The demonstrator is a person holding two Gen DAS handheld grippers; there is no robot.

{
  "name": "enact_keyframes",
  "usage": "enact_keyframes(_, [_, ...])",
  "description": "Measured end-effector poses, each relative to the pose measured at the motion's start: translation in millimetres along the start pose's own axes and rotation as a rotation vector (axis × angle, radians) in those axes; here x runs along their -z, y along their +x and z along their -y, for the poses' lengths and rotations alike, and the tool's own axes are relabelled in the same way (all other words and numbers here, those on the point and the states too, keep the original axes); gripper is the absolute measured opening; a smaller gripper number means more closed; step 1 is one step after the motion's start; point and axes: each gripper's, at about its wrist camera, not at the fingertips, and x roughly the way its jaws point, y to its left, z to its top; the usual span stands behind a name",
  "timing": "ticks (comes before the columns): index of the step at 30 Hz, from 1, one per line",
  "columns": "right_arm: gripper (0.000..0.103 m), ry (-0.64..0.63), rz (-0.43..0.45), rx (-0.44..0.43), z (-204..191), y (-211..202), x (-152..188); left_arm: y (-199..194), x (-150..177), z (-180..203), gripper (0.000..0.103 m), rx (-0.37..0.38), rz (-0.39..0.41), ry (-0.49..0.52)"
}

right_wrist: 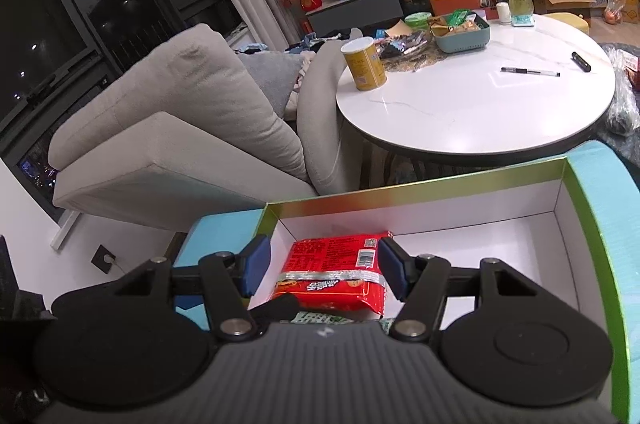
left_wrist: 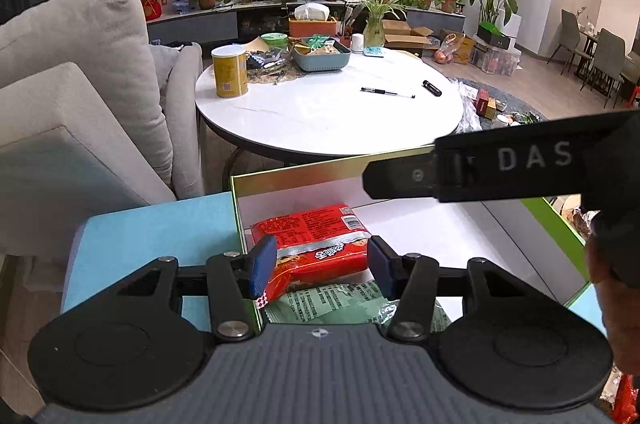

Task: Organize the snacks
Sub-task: 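Move both grippers to the red-and-yellow crayfish chip bag, then close both grippers on the crayfish chip bag and lift it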

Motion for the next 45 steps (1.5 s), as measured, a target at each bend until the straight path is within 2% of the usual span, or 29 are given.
enact_keyframes(2, [0.065, -0.006, 0.006, -0.001, -2, -7, 0, -7, 0, 1, 0.048, -0.006, 0.009, -0.002])
enact_keyframes(6, [0.065, -0.011, 0.019, -0.007, -5, -24, 0, -26, 0, 2, 0.059, -0.020, 0.035, -0.010])
enact_keyframes(8, [0.065, -0.015, 0.028, -0.017, -7, -35, 1, -37, 1, 2, 0.060, -0.025, 0.052, -0.009])
enact_keyframes(11, [0.065, -0.012, 0.039, -0.037, -9, -56, 4, -57, 5, 4, 0.067, -0.027, 0.065, -0.012])
enact_keyframes(15, [0.065, -0.018, 0.056, -0.060, -11, -83, 11, -85, 16, 9, 0.068, -0.029, 0.086, -0.013])
enact_keyframes(20, [0.065, -0.042, 0.048, -0.055, -16, -111, 39, -114, 41, 16, 0.068, -0.020, 0.089, -0.014])
enact_keyframes(27, [0.065, -0.062, 0.002, -0.069, -25, -136, 89, -144, 91, 21, 0.068, -0.017, 0.042, -0.011])
enact_keyframes(35, [0.065, -0.022, -0.094, -0.077, -34, -135, 142, -162, 146, 18, 0.068, 0.003, -0.039, -0.033])
enact_keyframes(45, [0.065, 0.078, -0.218, -0.066, -36, -124, 190, -169, 186, 12, 0.062, 0.060, -0.116, -0.063])
